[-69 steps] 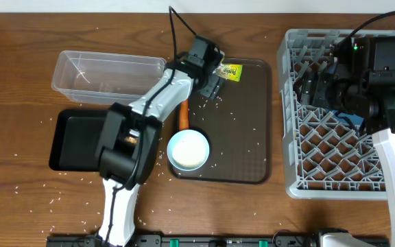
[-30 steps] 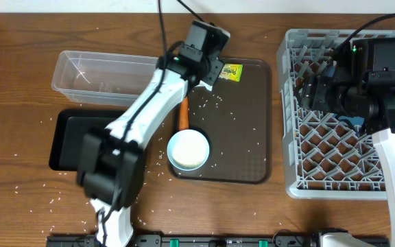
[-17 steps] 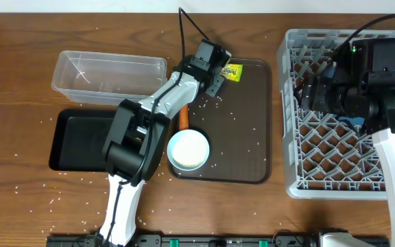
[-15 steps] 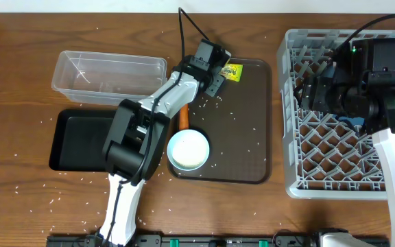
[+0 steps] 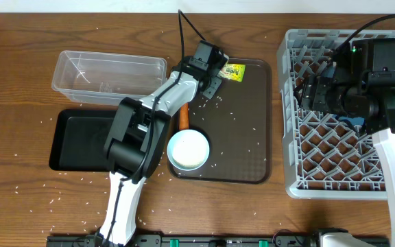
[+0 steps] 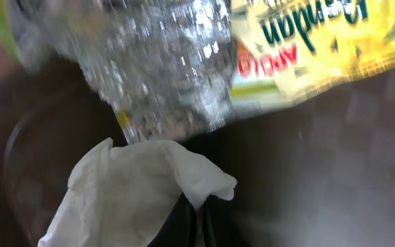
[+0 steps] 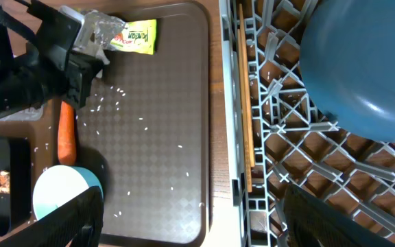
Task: Sort waste into correct bins and load items into the dishwasher rack
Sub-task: 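Close the left gripper on the white tissue on the brown tray, then carry the tissue into the clear plastic container and release it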
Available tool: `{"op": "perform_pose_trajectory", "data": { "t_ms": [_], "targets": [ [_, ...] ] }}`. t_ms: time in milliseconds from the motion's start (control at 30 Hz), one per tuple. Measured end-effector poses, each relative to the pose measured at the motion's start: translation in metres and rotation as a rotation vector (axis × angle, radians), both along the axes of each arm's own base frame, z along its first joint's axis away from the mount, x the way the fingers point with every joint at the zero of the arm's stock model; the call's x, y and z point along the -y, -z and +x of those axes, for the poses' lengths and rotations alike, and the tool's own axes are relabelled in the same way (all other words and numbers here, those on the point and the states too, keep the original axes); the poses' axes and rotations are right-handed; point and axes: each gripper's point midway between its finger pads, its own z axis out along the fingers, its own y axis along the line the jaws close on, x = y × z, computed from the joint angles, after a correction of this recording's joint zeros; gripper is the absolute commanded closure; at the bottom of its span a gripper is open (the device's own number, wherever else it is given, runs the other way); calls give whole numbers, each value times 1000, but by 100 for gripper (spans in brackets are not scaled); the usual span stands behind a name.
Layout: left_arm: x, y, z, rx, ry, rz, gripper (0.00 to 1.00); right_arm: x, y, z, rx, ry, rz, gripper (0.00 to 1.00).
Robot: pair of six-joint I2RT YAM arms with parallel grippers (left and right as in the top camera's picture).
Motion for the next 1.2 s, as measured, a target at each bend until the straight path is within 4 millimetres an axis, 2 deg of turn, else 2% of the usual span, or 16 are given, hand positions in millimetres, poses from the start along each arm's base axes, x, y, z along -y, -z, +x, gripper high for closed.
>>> {"op": "perform_pose_trajectory", "data": {
  "t_ms": [133, 233, 300, 533, 633, 733, 900, 1033, 1100, 1200],
  "targets": [
    [-10, -3, -23, -91, -17, 29, 94, 0, 0, 0, 0, 0, 0, 23],
    [-19, -17, -42, -148, -36, 45, 94, 0, 0, 0, 0, 0, 0, 23],
    [-22, -38, -48, -144, -43, 38, 94, 0, 0, 0, -1, 0, 0, 23],
    [-29, -154, -59, 33, -51, -45, 94, 0, -1, 1, 5, 0, 0, 23],
    [-46, -175, -61, 80, -90, -9, 94, 0, -1, 1, 5, 0, 0, 23],
    [-74, -171, -55, 79, -159, 56, 94, 0, 0, 1, 5, 0, 0, 23],
    [-131, -152, -31, 65, -297, 115, 93, 0, -1, 2, 8, 0, 1, 22],
    [-163, -137, -15, 58, -368, 111, 49, 0, -1, 2, 10, 0, 1, 22],
    [-165, -133, -12, 54, -378, 87, 43, 0, -1, 2, 11, 0, 1, 22],
    [-144, -135, -7, 64, -335, 0, 40, 0, -1, 2, 11, 0, 1, 22]
  ]
}}
